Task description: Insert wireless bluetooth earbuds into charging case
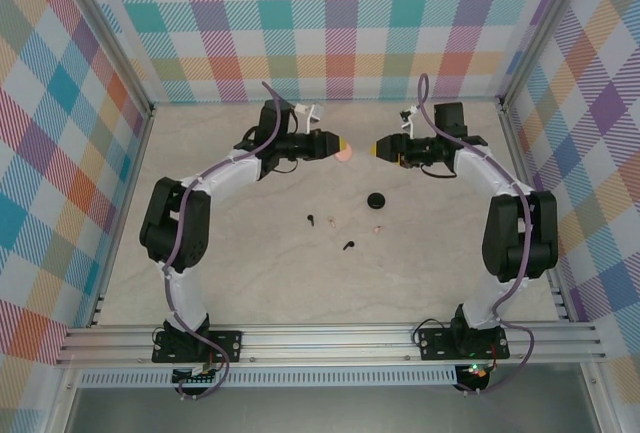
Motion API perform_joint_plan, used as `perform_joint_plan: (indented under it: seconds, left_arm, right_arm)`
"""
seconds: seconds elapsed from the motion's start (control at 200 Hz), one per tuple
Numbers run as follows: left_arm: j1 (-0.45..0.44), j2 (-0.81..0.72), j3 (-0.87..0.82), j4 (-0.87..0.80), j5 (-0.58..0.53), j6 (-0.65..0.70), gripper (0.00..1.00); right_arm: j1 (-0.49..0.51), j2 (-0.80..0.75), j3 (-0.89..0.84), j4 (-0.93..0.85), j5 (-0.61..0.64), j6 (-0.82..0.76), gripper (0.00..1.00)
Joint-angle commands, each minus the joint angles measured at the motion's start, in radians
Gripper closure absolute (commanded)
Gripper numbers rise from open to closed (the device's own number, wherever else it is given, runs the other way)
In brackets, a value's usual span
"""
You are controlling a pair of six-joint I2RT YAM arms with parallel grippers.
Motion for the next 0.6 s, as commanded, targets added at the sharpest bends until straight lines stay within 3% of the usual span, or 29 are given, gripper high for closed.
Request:
perform_joint_plan:
  seconds: [0.0,0.38,0.595]
  left_arm:
    - [0.007,-0.068,0.002,-0.025,0.089,0.075,0.78]
    - [-0.004,-0.119,0.004,0.031,0.161,0.04,0.77]
    - [-0.013,-0.128,0.004,0.034,0.164,0.039,0.77]
  right_arm:
    - [0.006,-0.045,0.026,0.037,-0.157,-0.05,0.42]
    - [0.066,-0.005,0.087,0.037,-0.255,-0.068,0.39]
    - [0.094,0.016,0.122,0.018,-0.269,-0.081,0.43]
